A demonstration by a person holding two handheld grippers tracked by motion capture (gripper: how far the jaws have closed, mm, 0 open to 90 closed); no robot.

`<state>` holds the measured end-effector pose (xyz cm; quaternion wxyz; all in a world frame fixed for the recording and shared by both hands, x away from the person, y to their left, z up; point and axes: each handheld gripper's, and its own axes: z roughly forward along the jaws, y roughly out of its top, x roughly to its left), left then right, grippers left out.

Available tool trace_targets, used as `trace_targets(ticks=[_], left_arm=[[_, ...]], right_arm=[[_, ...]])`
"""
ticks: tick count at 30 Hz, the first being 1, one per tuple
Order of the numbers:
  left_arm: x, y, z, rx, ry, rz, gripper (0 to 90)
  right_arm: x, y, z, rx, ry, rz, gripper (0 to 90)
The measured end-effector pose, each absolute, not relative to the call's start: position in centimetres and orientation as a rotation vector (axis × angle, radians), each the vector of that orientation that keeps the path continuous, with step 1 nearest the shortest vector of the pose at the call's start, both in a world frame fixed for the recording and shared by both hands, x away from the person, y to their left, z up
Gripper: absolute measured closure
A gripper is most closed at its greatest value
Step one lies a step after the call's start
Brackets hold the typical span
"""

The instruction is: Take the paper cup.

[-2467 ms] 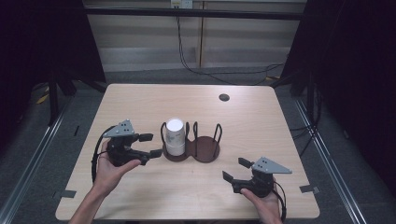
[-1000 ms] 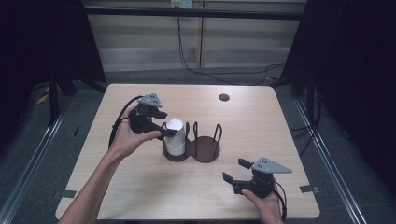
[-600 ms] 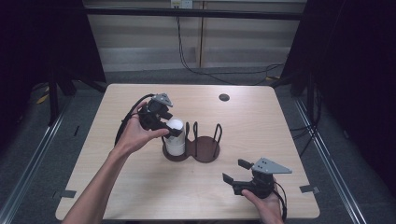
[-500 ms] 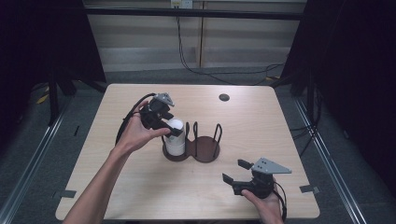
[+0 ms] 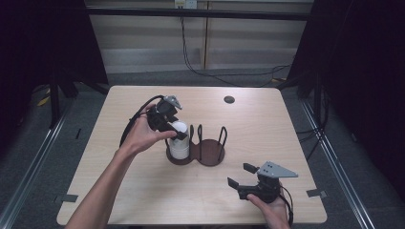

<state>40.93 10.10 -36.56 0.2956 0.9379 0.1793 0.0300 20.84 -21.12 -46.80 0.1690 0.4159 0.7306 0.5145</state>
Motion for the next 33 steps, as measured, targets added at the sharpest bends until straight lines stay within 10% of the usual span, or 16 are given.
trace_targets(ticks=[33], left_arm=[[41.22, 9.79, -36.82, 2.537, 0.506, 0.072, 34.2]], right_arm=[[20.99, -21.06, -46.93, 1.187, 2.085, 1.456, 17.4]])
